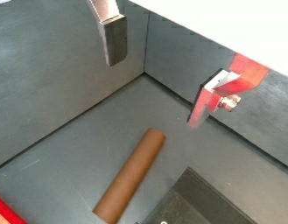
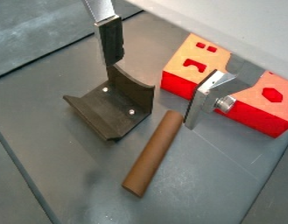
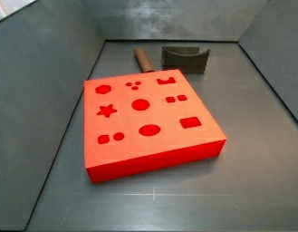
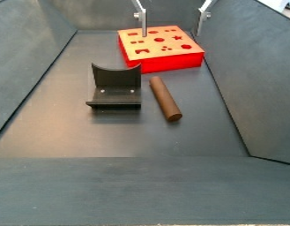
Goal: Pick up the oval object. Move up. Place the oval object on the fixture. Regrasp the oval object. Move to above the board. Insert the oval object.
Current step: Pick up the oval object.
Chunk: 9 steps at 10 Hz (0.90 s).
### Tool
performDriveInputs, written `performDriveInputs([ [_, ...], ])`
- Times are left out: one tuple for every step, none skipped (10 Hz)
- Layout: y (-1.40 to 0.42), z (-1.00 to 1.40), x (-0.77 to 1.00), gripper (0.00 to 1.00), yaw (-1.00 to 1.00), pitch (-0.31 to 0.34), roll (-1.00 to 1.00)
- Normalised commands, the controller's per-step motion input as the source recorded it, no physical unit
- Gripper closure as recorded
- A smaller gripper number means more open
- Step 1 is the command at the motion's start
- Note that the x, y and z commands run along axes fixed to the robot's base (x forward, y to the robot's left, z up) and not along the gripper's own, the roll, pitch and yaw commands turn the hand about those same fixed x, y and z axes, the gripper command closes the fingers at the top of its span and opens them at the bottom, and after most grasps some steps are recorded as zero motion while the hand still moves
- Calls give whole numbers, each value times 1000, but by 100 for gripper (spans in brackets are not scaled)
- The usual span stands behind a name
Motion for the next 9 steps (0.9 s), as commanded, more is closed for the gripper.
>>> performDriveInputs([
  [0,-223,0,0,20,80,93],
  [-157,-557,-83,0,129,0,99],
  [0,-963,197,0,580,-76,0],
  [211,-906,286,0,640,-43,-67],
  [243,-869,266,0,657,-53,-64],
  [243,-914,254,0,683,-41,-86],
  [203,-969,263,0,649,-33,-64],
  [0,-1000,223,0,583,-17,0],
  [-120,-1000,163,0,457,0,40],
])
